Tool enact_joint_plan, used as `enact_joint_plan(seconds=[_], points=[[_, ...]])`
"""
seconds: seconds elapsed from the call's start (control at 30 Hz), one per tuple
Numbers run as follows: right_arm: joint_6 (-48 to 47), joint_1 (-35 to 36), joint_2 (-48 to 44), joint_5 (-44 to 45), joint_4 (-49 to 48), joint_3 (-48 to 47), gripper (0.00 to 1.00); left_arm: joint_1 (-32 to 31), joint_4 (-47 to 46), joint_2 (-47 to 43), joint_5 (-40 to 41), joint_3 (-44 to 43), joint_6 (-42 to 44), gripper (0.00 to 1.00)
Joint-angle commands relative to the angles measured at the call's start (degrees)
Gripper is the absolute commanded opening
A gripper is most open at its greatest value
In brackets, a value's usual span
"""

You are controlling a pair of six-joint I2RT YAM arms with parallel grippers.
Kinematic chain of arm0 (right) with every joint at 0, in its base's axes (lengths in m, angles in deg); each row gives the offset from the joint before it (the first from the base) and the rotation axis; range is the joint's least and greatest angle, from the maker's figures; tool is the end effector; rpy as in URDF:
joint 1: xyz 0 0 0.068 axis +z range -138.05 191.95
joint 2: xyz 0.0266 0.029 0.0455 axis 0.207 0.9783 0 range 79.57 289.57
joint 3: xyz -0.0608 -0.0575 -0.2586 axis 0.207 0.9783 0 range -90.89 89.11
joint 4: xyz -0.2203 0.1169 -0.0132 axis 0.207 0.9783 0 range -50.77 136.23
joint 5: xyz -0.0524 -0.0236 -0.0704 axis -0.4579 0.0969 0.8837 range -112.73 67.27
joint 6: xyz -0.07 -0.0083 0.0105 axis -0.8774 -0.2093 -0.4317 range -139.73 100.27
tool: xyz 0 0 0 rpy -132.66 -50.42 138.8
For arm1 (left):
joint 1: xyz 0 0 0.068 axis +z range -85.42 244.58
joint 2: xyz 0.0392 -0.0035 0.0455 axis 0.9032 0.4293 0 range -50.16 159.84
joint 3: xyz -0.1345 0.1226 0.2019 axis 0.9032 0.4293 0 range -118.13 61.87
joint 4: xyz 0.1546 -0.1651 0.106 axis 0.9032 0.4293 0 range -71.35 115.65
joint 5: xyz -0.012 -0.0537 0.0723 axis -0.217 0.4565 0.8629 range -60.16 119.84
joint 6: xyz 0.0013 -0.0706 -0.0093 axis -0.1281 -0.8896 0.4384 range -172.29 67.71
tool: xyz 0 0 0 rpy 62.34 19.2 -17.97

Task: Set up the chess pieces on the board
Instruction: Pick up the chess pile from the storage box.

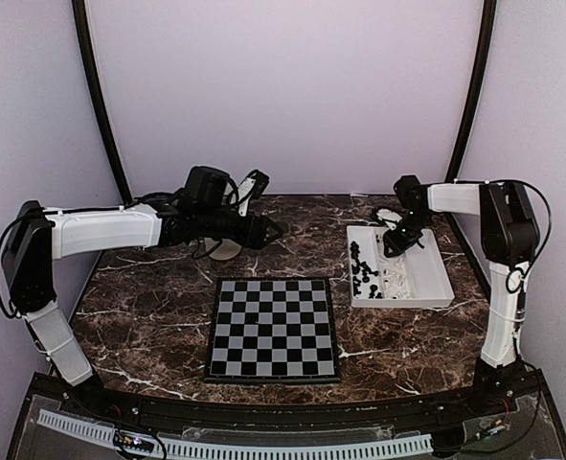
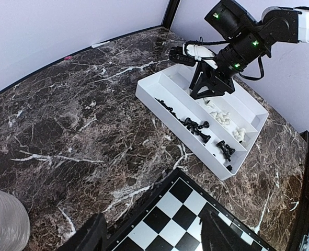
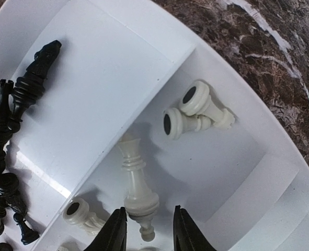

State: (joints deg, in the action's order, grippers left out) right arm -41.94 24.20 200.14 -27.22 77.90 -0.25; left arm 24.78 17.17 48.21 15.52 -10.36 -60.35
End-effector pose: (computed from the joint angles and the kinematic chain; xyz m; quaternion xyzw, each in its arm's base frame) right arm 0.4184 0.0955 0.1465 -0.2980 0.9377 0.0233 0.1772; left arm 0.3074 -0.2750 0.2706 0.2931 0.7850 -0.3131 0.4470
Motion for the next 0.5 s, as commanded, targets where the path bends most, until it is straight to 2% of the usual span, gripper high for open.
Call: enact_joint_plan(seconds=[0.0,0.17,0.4,0.47], points=[[-0.55,-0.25,1.24,-1.27,1.4,-0.36,0.29,-0.29,1.02,-0.45,-0.87,-1.69,-0.21,0.64],[-0.93,-0.29,0.86,-1.52,1.67,0.61,0.21,-0.28,1.05,-0.22,-1.05,-1.78,-0.28,0.64],[-0.81,-0.31,-0.56,-0.94,1.28,2.29,0.01,-0.23,1.14,0.04,-1.23,-1.86,-0.43,0.64],[-0.67,-0.45,-1.45,-0.41,1.15,2.69,0.0,-0.27,1.15,0.07,-1.12,-1.87,-0.65,0.64]])
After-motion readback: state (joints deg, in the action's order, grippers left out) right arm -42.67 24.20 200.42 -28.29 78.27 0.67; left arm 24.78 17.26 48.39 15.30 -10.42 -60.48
